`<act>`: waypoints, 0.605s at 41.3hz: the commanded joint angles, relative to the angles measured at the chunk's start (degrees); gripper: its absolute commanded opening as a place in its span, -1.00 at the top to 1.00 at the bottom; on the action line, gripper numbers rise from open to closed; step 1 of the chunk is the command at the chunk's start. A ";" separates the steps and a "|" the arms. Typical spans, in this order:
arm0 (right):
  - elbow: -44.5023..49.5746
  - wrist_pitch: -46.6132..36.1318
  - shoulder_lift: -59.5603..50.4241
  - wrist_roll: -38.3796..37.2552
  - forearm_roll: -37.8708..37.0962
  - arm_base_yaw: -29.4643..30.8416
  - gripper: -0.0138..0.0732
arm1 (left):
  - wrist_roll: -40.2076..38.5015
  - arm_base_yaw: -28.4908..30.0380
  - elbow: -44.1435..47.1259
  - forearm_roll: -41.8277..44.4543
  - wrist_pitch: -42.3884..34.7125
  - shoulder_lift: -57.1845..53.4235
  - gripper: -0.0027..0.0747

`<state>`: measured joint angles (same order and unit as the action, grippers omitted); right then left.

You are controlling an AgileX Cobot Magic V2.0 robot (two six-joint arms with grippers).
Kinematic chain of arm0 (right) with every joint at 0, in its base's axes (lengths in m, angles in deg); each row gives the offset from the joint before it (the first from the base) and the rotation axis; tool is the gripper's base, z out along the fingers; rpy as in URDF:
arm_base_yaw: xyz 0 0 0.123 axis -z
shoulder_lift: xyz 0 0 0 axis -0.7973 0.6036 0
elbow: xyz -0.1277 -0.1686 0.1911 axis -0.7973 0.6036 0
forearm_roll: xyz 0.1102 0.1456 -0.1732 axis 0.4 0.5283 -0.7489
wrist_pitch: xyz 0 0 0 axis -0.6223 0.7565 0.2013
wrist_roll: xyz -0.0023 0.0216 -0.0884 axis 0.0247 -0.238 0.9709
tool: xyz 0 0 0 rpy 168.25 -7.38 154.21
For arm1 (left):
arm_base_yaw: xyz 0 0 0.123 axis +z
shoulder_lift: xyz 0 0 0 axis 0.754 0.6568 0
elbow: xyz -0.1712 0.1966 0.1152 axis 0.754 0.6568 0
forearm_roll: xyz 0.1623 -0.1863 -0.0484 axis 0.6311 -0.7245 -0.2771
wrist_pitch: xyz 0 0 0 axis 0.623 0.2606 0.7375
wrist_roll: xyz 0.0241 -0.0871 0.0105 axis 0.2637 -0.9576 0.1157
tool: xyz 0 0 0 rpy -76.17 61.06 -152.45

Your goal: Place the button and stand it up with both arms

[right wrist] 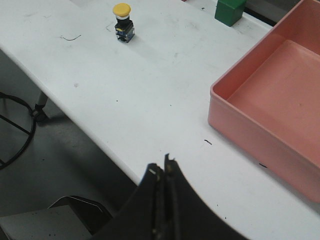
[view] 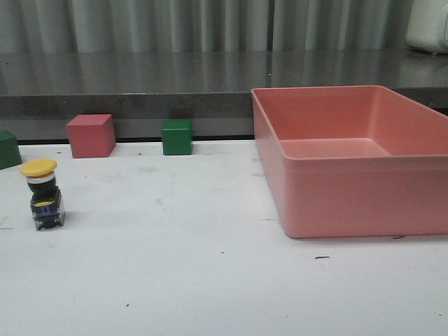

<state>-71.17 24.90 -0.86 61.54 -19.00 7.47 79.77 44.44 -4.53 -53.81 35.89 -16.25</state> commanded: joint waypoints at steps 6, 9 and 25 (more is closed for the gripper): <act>-1.41 -3.72 0.21 0.83 -0.08 0.29 0.84 | -0.01 -0.55 0.81 -0.50 -4.73 -1.27 0.98; -1.23 -3.80 0.21 0.83 -0.08 0.17 0.84 | -0.01 -0.55 0.81 -0.50 -4.73 -1.27 0.98; 8.68 -15.80 -6.98 0.83 -0.36 14.57 0.84 | -0.01 -0.55 0.81 -0.50 -4.73 -1.27 0.98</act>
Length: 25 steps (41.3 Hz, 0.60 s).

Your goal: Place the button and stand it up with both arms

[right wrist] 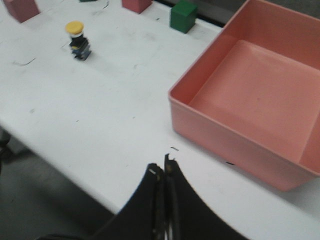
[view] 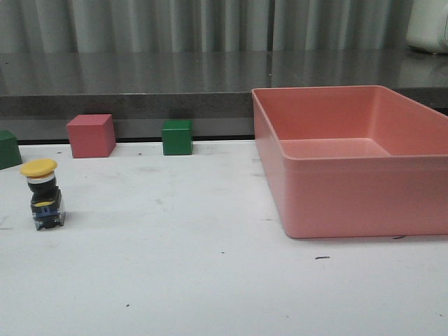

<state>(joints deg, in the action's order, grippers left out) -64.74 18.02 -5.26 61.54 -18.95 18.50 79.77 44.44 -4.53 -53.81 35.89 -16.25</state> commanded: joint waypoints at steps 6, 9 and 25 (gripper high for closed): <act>13.23 -20.40 -10.32 0.83 -0.50 10.29 0.84 | -0.01 -0.55 0.81 -0.50 -4.73 -1.27 0.98; 19.56 -27.15 -14.70 0.83 -0.50 13.78 0.84 | -0.01 -0.55 0.81 -0.50 -4.73 -1.27 0.98; 41.31 -41.41 -28.72 0.83 -0.45 28.20 0.84 | -0.01 -0.55 0.81 -0.50 -4.73 -1.27 0.98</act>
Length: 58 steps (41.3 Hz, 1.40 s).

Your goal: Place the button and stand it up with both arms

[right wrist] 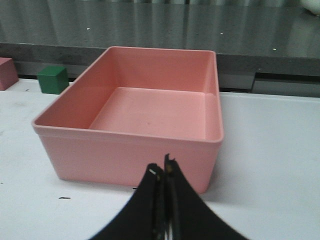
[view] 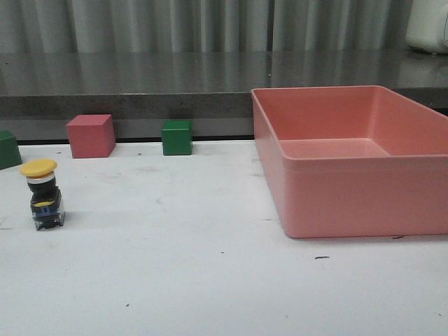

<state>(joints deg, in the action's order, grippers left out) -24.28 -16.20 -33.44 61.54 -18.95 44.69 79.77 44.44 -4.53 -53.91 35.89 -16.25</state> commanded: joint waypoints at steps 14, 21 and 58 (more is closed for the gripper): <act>6.45 -13.99 -2.60 0.83 -0.45 4.90 0.84 | -0.01 -0.55 0.81 -0.40 -4.73 -1.27 0.98; 6.45 -13.86 -2.60 0.83 -0.45 4.90 0.84 | -0.01 -0.55 0.81 -0.40 -4.73 -1.27 0.98; 6.45 -13.80 -2.54 0.83 -0.45 5.09 0.84 | -0.01 -0.55 0.81 -0.40 -4.73 -1.27 0.98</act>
